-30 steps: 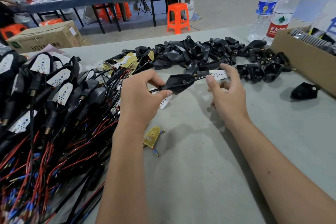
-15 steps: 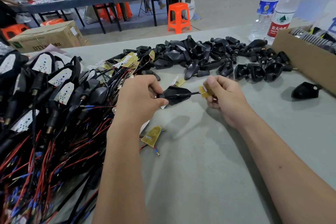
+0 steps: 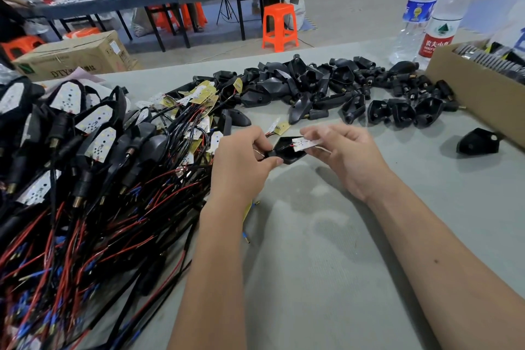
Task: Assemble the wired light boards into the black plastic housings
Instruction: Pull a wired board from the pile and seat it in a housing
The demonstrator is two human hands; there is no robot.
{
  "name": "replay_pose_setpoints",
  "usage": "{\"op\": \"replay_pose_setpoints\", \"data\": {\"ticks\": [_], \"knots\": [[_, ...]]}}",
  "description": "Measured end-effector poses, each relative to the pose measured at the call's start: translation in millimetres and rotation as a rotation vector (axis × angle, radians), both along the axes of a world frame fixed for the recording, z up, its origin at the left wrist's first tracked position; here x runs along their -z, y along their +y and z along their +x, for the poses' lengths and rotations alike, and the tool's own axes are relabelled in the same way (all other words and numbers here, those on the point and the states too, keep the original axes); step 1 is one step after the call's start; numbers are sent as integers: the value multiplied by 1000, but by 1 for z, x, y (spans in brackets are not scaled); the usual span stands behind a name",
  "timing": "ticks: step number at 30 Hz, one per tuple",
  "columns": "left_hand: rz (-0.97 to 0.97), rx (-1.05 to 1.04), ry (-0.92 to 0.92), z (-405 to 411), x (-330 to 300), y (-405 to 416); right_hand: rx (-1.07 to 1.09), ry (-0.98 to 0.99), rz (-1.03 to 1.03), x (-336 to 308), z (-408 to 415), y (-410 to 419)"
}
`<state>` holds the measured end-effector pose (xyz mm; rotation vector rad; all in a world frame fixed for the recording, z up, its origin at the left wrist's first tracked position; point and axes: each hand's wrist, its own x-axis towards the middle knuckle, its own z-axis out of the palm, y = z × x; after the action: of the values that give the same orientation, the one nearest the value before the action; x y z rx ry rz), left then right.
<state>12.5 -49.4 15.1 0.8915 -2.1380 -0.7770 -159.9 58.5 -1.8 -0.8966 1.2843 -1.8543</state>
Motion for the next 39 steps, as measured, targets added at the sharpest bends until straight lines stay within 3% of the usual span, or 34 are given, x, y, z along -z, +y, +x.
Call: {"op": "replay_pose_setpoints", "data": {"ticks": [15, 22, 26, 39], "knots": [[-13, 54, 139, -15, 11, 8, 458, 536, 314, 6, 4, -4], [92, 93, 214, -13, 7, 8, 76, 10, 115, -2, -3, 1], [122, 107, 220, -12, 8, 7, -66, -55, 112, -3, -4, 2], [165, 118, 238, -10, 7, 8, -96, -142, 146, -5, -7, 2]]}}
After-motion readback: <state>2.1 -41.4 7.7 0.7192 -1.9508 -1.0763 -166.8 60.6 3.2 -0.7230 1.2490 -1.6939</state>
